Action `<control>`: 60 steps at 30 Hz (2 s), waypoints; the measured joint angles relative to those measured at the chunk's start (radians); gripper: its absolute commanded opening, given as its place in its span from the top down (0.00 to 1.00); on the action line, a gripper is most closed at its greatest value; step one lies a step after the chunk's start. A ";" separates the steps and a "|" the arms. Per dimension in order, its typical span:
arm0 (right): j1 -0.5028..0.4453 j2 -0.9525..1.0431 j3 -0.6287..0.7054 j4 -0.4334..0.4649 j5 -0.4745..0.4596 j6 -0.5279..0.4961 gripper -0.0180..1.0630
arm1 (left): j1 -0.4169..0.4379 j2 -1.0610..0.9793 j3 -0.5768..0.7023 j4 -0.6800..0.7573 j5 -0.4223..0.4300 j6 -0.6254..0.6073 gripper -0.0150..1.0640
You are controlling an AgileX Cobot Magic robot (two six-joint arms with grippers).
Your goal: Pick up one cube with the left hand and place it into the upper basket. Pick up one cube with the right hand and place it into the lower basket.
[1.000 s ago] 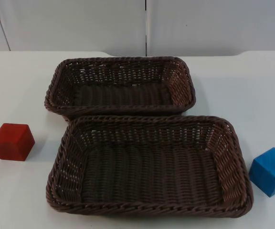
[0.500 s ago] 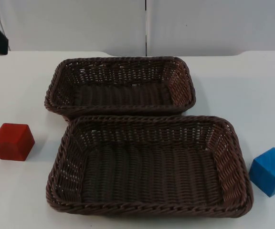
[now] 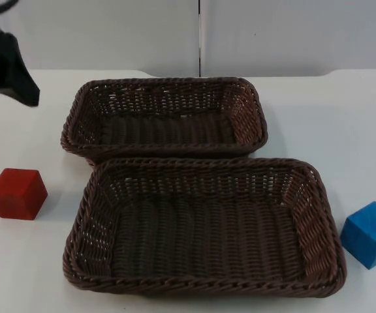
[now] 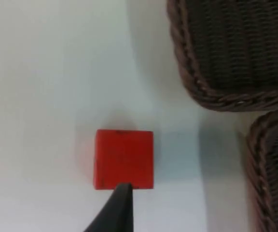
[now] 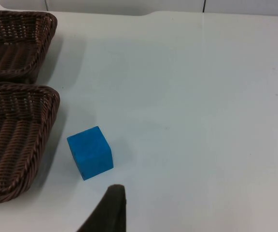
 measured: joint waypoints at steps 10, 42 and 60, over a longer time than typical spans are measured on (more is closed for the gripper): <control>0.000 0.000 0.000 0.000 0.000 0.000 0.01 | 0.000 0.117 -0.001 -0.004 -0.100 0.000 0.07; 0.000 0.000 0.000 0.000 0.000 0.000 0.01 | 0.000 0.346 -0.001 0.026 -0.288 0.004 0.08; 0.000 0.000 0.000 0.000 0.000 0.000 0.01 | 0.000 0.508 -0.004 0.040 -0.354 0.020 0.08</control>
